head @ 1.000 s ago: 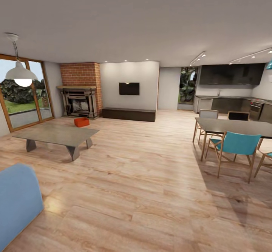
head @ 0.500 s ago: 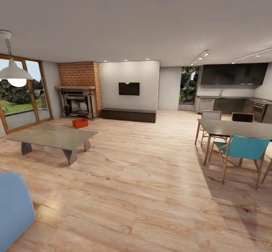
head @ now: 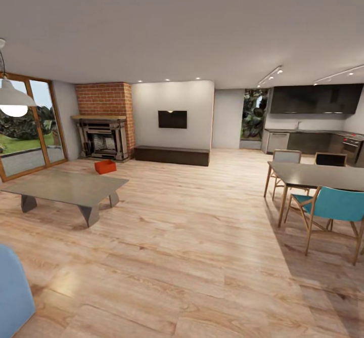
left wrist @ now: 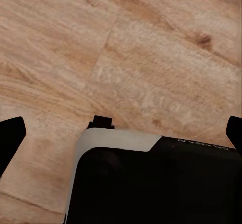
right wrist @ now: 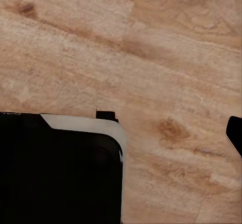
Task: Move the two storage containers from the living room to the garage. In the garage, place one container on the floor and stack the other container on top of it (either order is fine).
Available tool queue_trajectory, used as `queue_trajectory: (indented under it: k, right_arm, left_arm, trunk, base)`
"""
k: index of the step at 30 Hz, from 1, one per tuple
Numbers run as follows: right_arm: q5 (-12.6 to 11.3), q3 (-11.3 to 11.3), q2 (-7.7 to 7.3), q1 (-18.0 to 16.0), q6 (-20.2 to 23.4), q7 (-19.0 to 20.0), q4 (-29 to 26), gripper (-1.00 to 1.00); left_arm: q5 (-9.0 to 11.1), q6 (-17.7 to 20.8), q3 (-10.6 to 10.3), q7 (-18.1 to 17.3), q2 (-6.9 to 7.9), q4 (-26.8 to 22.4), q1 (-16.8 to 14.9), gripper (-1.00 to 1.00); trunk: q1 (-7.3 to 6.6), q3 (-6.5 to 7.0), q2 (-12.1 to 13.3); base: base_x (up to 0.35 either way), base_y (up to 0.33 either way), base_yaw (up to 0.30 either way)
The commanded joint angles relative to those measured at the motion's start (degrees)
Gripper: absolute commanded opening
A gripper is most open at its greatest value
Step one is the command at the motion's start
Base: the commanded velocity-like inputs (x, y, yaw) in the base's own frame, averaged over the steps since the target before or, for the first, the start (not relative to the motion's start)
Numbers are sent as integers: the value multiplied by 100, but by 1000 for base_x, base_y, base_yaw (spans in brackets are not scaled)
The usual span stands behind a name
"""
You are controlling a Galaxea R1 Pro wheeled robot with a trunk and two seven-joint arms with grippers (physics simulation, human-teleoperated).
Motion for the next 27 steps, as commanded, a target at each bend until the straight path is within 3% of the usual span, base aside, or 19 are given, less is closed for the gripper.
queue_trajectory:
  k: [1, 27]
  right_arm:
    - [-3, 46, 1, -9, -26, -33, 17, 100]
    - [17, 33, 44, -8, -17, -26, 17, 100]
  left_arm:
    - [51, -17, -49, 0, -2, 4, -7, 100]
    - [51, -26, -49, 0, 0, 2, -6, 100]
  trunk:
    - [5, -9, -7]
    - [5, -9, -7]
  base:
    - [323, 0, 0]
    - [323, 0, 0]
